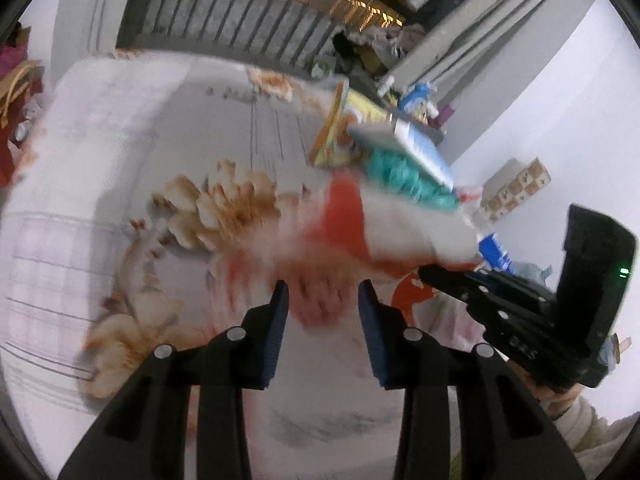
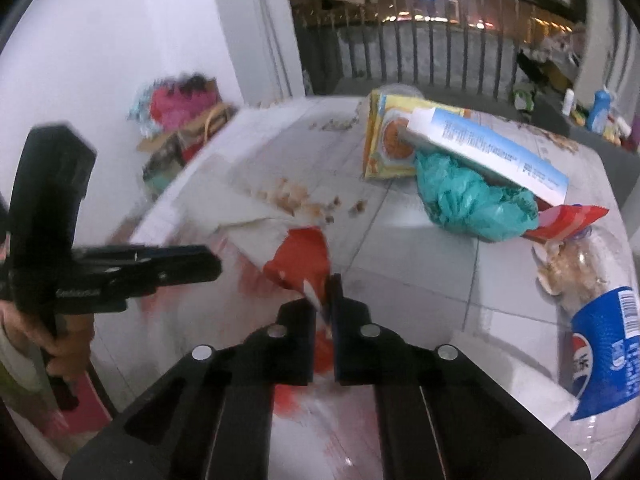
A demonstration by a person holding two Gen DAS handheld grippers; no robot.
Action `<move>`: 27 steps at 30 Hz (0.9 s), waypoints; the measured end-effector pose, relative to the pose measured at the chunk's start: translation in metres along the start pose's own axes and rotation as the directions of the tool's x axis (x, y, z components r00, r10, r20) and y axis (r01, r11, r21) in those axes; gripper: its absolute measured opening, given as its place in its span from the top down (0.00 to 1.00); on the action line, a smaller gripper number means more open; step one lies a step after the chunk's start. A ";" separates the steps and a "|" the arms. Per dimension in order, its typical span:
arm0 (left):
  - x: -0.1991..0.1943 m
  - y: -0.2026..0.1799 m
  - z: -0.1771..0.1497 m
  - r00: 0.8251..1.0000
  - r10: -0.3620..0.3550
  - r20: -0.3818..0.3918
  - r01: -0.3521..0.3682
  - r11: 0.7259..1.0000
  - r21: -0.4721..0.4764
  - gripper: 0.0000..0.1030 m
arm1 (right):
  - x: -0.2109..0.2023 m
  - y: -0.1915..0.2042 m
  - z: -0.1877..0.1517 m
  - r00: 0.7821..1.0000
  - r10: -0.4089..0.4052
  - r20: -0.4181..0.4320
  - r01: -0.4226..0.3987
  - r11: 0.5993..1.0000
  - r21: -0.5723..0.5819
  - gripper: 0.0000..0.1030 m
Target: Collect trash
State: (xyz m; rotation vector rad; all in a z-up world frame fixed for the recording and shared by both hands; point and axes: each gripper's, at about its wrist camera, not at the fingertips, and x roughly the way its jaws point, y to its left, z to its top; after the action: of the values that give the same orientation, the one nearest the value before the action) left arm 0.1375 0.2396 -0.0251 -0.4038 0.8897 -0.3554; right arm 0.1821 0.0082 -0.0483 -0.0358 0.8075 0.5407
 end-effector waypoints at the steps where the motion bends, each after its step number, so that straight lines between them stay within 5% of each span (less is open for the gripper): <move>1: -0.009 -0.001 0.003 1.000 -0.006 0.024 0.006 1.000 0.001 0.66 | -0.003 -0.002 0.003 1.000 0.007 0.024 -0.007 1.000 0.018 0.96; 7: -0.066 -0.022 0.015 0.979 -0.074 0.189 0.062 0.996 0.068 0.66 | -0.037 -0.030 0.018 0.982 -0.007 0.191 -0.025 0.986 0.165 0.98; 12: -0.082 -0.045 0.021 0.961 -0.152 0.230 0.124 0.983 0.133 0.66 | -0.086 -0.071 0.014 0.946 -0.047 0.321 -0.053 0.953 0.298 0.98; 20: -0.030 -0.074 0.011 0.984 -0.166 0.066 0.154 0.974 0.165 0.66 | -0.162 -0.117 -0.037 0.910 -0.163 0.382 0.000 0.919 0.393 0.98; 27: 0.038 -0.084 -0.006 0.978 -0.158 -0.134 0.179 0.970 0.166 0.55 | -0.176 -0.115 -0.098 0.945 -0.165 0.281 0.049 0.925 0.377 0.98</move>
State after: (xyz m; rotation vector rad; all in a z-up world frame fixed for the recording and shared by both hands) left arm 0.1442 0.1477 -0.0136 -0.2961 0.9347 -0.6169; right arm 0.0710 -0.1930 -0.0136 0.3406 0.5841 0.2726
